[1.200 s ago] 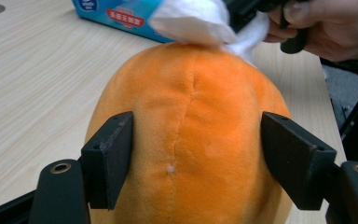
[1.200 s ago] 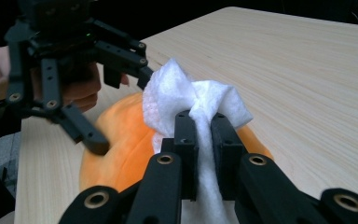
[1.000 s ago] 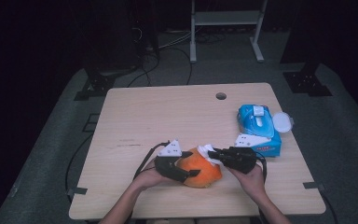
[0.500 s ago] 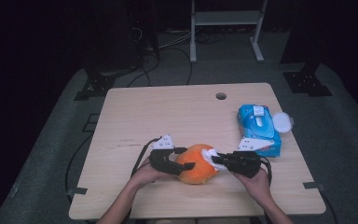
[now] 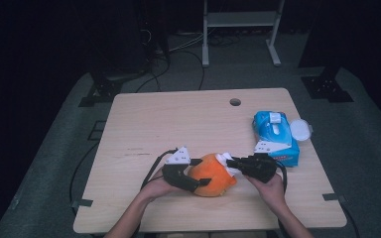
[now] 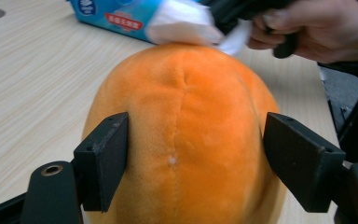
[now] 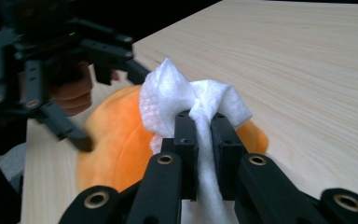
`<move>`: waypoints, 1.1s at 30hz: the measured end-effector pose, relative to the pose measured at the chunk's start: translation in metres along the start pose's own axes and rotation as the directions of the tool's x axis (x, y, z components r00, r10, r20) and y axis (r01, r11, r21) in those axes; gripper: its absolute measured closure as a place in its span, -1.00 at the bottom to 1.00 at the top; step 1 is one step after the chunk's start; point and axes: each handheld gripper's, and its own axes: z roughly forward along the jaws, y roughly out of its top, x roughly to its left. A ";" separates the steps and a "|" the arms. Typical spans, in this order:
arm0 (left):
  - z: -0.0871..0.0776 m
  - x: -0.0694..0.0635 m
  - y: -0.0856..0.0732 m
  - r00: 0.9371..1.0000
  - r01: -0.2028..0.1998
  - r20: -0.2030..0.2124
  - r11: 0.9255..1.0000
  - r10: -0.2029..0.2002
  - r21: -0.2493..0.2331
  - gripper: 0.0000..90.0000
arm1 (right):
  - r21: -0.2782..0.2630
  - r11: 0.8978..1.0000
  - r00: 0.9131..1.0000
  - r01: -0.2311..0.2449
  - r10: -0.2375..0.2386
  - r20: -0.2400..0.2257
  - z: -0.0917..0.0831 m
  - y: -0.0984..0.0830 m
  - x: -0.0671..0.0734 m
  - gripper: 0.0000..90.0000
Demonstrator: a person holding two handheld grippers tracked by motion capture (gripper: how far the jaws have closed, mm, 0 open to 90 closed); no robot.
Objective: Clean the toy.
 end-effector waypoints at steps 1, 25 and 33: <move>0.001 -0.001 0.000 1.000 -0.003 0.002 1.000 0.003 -0.001 -0.47 | -0.001 1.000 1.000 -0.007 0.007 0.002 0.000 0.000 -0.002 0.82; 0.006 -0.001 0.004 0.998 0.040 -0.041 0.998 -0.038 0.045 -0.78 | 0.025 0.998 0.999 0.050 -0.051 0.020 -0.009 0.001 0.012 0.83; 0.007 -0.002 0.001 1.000 0.001 -0.029 0.999 0.001 0.053 -0.46 | 0.028 0.999 0.999 0.046 -0.047 0.025 -0.012 0.000 0.014 0.83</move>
